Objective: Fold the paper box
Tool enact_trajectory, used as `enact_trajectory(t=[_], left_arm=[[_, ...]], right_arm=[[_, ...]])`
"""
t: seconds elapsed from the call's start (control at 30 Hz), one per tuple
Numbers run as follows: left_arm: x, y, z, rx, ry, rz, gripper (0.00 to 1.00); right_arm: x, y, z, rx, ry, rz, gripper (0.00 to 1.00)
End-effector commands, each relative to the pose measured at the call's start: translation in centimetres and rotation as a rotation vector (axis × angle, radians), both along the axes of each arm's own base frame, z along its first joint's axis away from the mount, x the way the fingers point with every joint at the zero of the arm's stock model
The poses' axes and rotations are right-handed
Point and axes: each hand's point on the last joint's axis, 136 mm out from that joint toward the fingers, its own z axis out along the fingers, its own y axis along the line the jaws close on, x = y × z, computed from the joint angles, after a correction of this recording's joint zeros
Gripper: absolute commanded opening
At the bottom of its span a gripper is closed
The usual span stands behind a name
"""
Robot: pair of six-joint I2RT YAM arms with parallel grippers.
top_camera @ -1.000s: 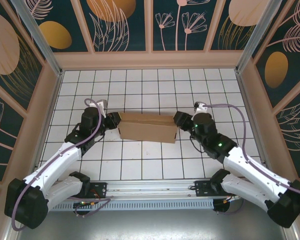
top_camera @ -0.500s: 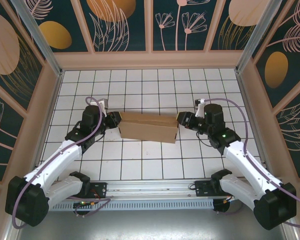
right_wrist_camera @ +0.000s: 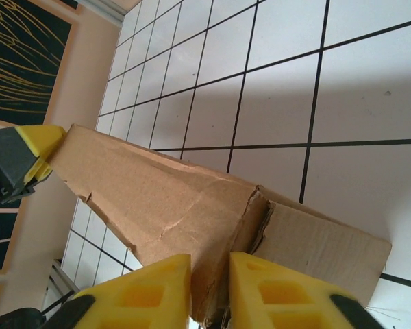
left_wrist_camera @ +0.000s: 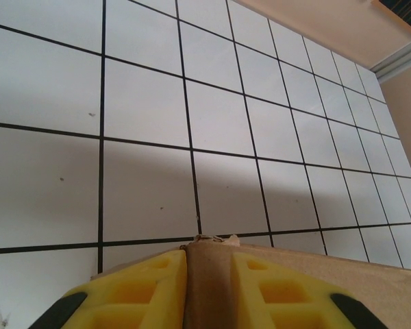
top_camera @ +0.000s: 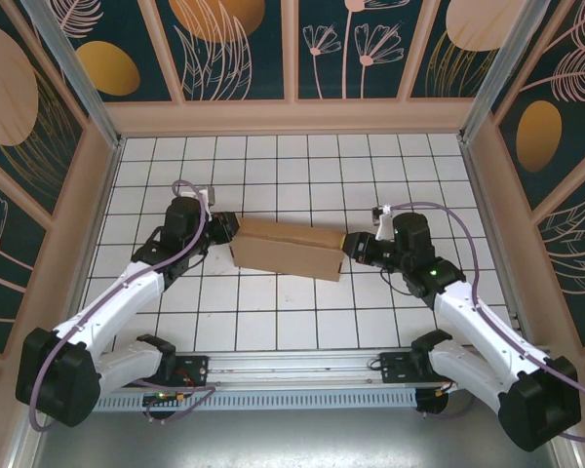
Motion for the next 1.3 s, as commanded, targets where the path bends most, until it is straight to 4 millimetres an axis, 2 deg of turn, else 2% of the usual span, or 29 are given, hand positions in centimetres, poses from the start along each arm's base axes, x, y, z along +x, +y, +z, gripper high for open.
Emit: enact_trajectory(t=[0.0,0.1,0.17,0.27,0.37,0.5,0.63,0.77,1.0,1.27], left_arm=[[-0.2,-0.8,0.4,0.000,-0.003,-0.052,0.24],[-0.2,-0.4,0.9,0.028,-0.016,-0.044,0.25],[-0.3,0.0,1.5,0.047,-0.028,-0.039,0.28],[-0.3,0.6,2.4,0.071,-0.053,-0.018,0.32],[-0.4,1.2,3.0,0.083,-0.072,0.005,0.37],[-0.3,2.0,2.7,0.080,-0.064,0.031,0.46],[-0.3,2.4,1.6,0.060,-0.040,0.034,0.50],[-0.6,1.5,-0.3,0.016,0.012,-0.002,0.50],[-1.9,0.4,-2.6,-0.073,0.068,-0.033,0.44],[-3.5,1.4,-7.0,-0.106,0.185,0.044,0.29]], right_arm=[[-0.4,-0.4,0.4,-0.045,-0.034,0.006,0.34],[0.1,-1.1,2.9,-0.064,-0.103,-0.018,0.47],[0.4,-1.5,3.6,-0.083,-0.111,-0.027,0.49],[0.8,-2.0,3.6,-0.101,-0.107,-0.062,0.49],[0.8,-2.0,2.6,-0.090,-0.081,-0.065,0.49],[0.5,-1.5,-0.1,-0.085,-0.013,-0.043,0.48],[0.3,-1.5,-1.7,-0.085,0.015,-0.042,0.46],[0.0,-1.6,-2.7,-0.097,0.032,-0.041,0.45],[-0.3,-1.7,-4.4,-0.117,0.065,-0.039,0.44],[-0.4,-2.2,-6.6,-0.163,0.114,-0.062,0.39]])
